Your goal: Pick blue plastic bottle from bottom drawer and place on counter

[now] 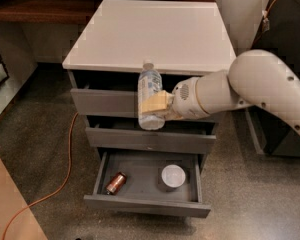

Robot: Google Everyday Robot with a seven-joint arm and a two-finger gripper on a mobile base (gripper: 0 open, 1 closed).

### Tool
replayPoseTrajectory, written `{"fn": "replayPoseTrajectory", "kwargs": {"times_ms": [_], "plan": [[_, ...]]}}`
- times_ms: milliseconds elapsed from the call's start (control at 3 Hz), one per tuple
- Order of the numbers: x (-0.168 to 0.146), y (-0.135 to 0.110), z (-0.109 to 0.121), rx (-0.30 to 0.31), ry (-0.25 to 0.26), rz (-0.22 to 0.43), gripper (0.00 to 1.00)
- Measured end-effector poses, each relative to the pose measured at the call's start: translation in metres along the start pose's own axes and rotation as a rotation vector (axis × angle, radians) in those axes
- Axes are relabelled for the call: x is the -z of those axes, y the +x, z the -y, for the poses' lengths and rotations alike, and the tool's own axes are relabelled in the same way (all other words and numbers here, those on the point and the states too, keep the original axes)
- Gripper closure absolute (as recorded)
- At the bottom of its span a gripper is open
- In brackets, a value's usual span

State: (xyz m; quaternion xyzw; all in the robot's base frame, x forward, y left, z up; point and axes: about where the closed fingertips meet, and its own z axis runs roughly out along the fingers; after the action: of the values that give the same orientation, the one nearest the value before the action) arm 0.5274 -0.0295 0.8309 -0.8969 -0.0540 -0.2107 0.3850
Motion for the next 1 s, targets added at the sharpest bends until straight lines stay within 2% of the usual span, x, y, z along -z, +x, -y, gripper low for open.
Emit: {"fn": "replayPoseTrajectory", "kwargs": {"times_ms": [333, 1000], "plan": [[0.017, 0.021, 0.015, 0.043, -0.003, 0.008, 1.00], [0.028, 0.081, 0.000, 0.020, -0.038, 0.064, 1.00]]}}
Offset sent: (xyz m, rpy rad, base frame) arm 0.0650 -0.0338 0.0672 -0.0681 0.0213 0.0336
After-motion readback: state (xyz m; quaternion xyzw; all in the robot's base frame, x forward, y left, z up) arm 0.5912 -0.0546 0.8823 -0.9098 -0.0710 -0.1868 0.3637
